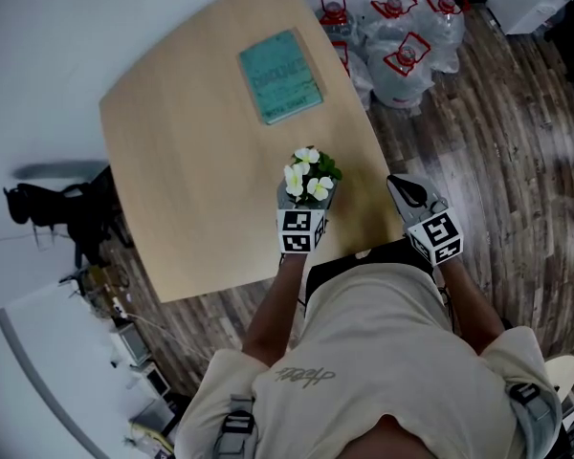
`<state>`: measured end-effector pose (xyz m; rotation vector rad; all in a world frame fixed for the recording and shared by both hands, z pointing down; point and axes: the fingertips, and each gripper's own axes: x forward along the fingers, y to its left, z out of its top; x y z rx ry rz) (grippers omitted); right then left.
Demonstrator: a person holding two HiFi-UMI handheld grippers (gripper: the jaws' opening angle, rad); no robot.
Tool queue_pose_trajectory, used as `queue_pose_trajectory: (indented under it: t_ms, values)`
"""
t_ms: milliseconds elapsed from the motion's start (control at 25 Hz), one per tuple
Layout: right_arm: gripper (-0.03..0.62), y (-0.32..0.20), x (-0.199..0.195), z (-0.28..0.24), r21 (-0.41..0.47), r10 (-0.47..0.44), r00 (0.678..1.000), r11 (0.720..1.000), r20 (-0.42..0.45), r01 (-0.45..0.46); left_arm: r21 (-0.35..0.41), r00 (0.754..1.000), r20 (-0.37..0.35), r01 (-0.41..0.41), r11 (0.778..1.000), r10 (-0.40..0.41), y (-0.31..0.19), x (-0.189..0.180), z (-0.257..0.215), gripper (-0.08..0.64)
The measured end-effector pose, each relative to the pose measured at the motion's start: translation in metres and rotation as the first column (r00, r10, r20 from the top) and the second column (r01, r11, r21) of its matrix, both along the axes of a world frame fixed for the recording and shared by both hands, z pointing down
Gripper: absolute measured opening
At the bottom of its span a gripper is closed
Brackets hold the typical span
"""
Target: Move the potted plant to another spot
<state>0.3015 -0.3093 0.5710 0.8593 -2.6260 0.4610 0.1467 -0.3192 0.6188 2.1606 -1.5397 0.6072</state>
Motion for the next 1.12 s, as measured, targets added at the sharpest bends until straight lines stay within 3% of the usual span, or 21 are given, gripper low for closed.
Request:
queue_pose_trajectory:
  t_ms: [400,840,1120]
  values:
    - [0.003,-0.019,0.030,0.018,-0.039,-0.047,0.999,0.998,-0.019,0.047,-0.021,0.999,0.007,0.036,0.999,-0.035,-0.025,0.021,0.030,0.365]
    - [0.003,-0.036,0.049,0.025,-0.063,-0.016,1.000,0.998,-0.014,0.015,-0.045,0.999,0.020,0.039,0.998,-0.038,-0.044,0.030,0.053,0.365]
    - [0.003,-0.041,0.061,0.027,-0.071,0.013,1.000,0.997,-0.019,-0.014,-0.018,1.000,0.018,0.024,1.000,-0.023,-0.051,0.036,0.060,0.365]
